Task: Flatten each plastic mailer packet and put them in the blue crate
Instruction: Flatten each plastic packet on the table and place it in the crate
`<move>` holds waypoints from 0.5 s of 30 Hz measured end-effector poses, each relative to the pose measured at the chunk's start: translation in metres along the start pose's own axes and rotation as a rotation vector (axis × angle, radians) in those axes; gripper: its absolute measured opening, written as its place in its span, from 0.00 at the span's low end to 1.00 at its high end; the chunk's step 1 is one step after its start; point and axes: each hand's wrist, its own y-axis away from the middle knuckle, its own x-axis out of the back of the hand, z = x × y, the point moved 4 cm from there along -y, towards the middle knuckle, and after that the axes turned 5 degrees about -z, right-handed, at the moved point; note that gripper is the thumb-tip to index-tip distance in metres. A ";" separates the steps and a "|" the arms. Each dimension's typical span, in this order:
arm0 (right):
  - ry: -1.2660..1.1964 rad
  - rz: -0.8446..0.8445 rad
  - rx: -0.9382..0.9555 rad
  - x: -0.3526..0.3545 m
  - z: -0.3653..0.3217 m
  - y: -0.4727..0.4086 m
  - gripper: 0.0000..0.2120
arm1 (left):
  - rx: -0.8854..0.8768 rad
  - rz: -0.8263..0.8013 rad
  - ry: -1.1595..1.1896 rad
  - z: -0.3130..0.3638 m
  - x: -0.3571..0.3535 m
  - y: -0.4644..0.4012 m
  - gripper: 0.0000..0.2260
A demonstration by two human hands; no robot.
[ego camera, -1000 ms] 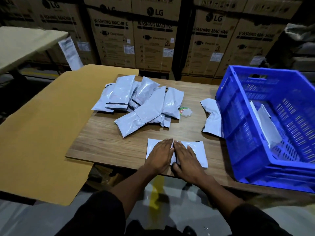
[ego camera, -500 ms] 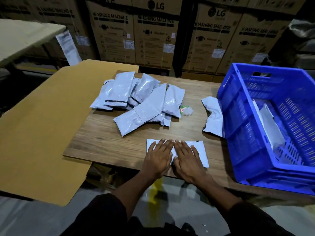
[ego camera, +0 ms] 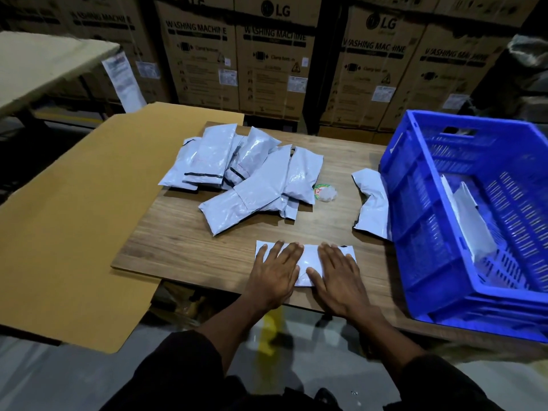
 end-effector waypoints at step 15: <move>0.018 -0.033 -0.159 0.003 0.016 0.015 0.36 | 0.160 -0.066 0.108 -0.020 -0.003 0.007 0.28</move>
